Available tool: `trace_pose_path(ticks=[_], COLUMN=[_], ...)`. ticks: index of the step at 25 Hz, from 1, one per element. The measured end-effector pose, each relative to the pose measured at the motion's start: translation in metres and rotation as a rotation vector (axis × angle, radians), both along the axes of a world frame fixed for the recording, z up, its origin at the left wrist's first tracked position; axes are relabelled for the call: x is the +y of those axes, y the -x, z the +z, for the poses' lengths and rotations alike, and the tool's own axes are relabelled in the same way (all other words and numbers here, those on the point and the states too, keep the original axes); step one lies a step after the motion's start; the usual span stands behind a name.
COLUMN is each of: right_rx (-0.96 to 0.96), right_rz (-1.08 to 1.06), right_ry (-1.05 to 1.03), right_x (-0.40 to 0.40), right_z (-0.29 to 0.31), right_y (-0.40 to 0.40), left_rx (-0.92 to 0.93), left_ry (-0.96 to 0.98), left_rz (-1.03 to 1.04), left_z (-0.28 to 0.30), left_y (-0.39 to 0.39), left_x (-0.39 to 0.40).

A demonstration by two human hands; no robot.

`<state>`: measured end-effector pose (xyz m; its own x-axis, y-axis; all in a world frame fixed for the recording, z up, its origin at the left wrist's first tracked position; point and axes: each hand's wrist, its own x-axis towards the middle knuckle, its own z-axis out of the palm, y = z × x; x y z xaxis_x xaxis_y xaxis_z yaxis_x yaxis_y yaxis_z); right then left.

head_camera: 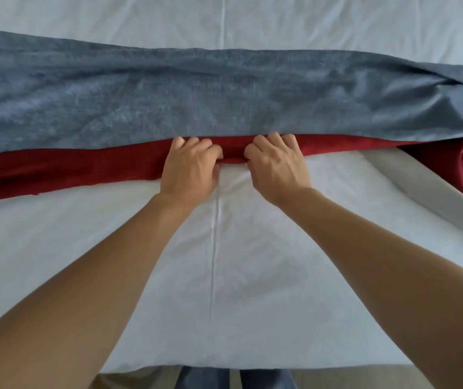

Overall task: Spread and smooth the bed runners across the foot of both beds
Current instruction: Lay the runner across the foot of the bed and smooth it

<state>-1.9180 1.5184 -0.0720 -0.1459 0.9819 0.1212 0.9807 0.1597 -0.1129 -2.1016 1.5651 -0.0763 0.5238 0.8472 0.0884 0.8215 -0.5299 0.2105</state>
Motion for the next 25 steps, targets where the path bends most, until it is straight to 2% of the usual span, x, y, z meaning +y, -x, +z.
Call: trace_pose_path(ticks=[4, 9, 13, 15, 19, 25], right_rx=[0.012, 0.014, 0.041, 0.063, 0.046, -0.127], right_rz=[0.044, 0.026, 0.074, 0.037, -0.071, -0.336], right_ry=[0.046, 0.037, 0.092, 0.104, 0.055, 0.117], right_x=[-0.035, -0.021, -0.075, -0.083, -0.088, -0.143], right_z=[0.016, 0.014, 0.012, 0.015, 0.031, 0.042], right_y=[0.004, 0.003, 0.016, 0.015, -0.03, -0.173], left_rx=[-0.017, 0.01, 0.055, 0.047, 0.0, -0.065], left_ry=[0.06, 0.081, 0.112, 0.125, 0.094, 0.081], left_rz=[-0.074, -0.04, -0.101, -0.066, -0.209, -0.384], left_z=[0.015, 0.016, 0.012, 0.016, 0.033, 0.043], left_y=[0.009, 0.003, 0.019, 0.015, -0.048, -0.201], left_x=[-0.029, -0.016, -0.068, -0.073, -0.072, -0.109])
